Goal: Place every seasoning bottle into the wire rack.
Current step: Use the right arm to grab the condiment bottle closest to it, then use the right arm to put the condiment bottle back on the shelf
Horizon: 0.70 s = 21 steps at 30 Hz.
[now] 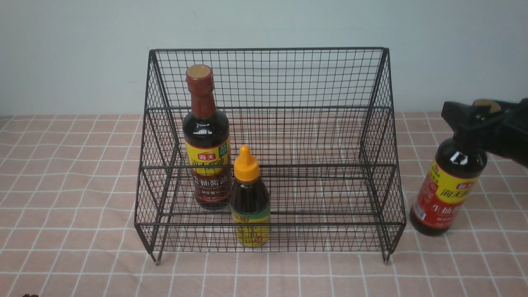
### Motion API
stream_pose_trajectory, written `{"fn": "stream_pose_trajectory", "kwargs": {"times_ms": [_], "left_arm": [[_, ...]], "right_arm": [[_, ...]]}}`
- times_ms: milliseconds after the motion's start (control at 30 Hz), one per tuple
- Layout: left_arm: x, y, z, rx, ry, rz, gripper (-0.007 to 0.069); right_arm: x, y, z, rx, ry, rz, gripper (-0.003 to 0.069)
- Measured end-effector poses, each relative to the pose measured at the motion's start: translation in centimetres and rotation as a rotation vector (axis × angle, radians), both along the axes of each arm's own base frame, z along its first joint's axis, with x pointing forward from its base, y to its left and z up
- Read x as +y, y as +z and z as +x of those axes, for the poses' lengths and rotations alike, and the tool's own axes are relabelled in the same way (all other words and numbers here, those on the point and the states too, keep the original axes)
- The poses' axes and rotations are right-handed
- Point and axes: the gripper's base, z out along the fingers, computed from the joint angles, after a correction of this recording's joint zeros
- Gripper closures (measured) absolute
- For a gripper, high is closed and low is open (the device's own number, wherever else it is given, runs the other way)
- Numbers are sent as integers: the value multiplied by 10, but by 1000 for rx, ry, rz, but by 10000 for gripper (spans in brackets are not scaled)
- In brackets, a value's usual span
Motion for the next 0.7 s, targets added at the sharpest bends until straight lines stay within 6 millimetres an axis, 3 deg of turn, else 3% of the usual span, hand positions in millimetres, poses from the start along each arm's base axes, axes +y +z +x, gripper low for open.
{"fn": "stream_pose_trajectory", "kwargs": {"times_ms": [100,233,433,567,600,667,700], "left_arm": [[0,0,0,0,0,0,631],[0,0,0,0,0,0,631],[0,0,0,0,0,0,631],[0,0,0,0,0,0,631],[0,0,0,0,0,0,631],[0,0,0,0,0,0,631],[0,0,0,0,0,0,631]], "right_arm": [[0,-5,2,21,-2,-3,216],[0,-8,4,26,11,-31,384],[-3,2,6,29,-4,-78,389],[-6,45,3,-77,-23,-132,389],[-6,61,2,-126,-26,-140,389],[-5,114,-4,-302,-27,-137,389],[-5,121,-5,-326,-27,-131,389]]}}
